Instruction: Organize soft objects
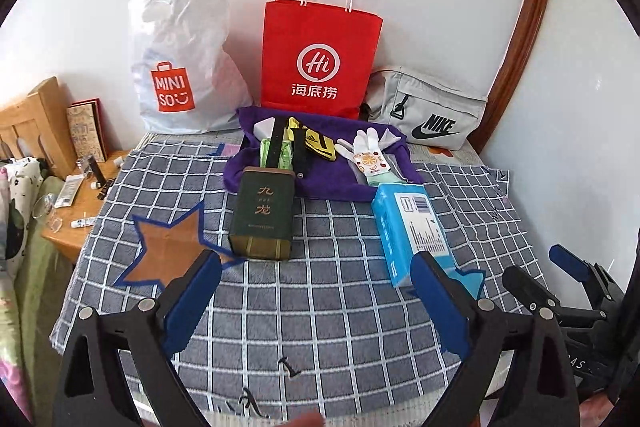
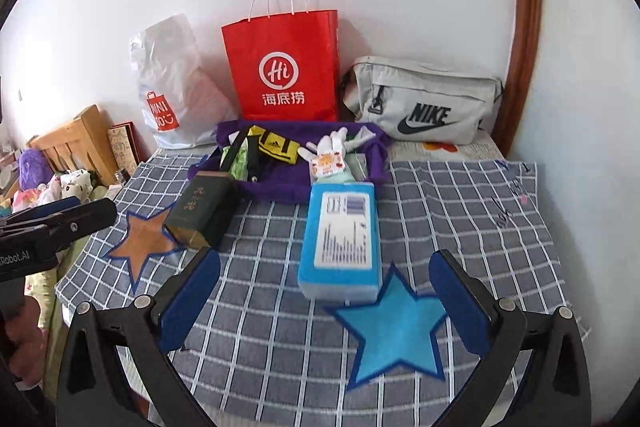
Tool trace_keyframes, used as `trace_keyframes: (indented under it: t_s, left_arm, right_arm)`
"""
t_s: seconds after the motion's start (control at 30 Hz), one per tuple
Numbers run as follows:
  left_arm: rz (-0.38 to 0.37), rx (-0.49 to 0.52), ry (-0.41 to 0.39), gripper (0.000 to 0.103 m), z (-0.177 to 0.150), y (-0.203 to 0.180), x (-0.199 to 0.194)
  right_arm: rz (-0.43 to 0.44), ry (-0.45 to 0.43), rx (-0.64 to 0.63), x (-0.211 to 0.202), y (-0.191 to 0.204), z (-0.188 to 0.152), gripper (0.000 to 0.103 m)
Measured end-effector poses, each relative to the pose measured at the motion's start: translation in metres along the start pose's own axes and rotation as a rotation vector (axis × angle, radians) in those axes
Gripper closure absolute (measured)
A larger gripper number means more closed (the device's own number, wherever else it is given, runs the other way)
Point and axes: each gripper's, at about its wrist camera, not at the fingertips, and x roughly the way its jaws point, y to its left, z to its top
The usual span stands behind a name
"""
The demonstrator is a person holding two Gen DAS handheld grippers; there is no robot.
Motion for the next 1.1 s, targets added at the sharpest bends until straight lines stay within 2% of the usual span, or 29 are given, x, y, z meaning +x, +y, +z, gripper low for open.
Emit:
trace_keyframes:
  t_s: [0.13, 0.23, 0.37, 0.57, 1.1]
  left_arm:
    - [0.006, -0.012, -0.034, 0.006, -0.014, -0.003, -0.022]
    - [0.054, 0.001, -0.050, 0.006, -0.023, -0.008, -0.032]
    - [0.063, 0.007, -0.076, 0.006, -0.029, -0.013, -0.047]
    - [0.133, 0.031, -0.111, 0.006, -0.035, -0.017, -0.061]
    - [0.136, 0.037, -0.118, 0.006, -0.043, -0.018, -0.068]
  right_arm:
    - [-0.023, -0.019, 0.006, -0.023, -0.006, -0.014, 0.000]
    - [-0.023, -0.029, 0.007, -0.036, -0.007, -0.021, 0.000]
    - [-0.025, -0.049, 0.008, -0.050, -0.007, -0.024, 0.000]
    - [-0.034, -0.064, 0.013, -0.061, -0.009, -0.028, 0.000]
    - [-0.023, -0.077, 0.014, -0.072, -0.007, -0.031, 0.000]
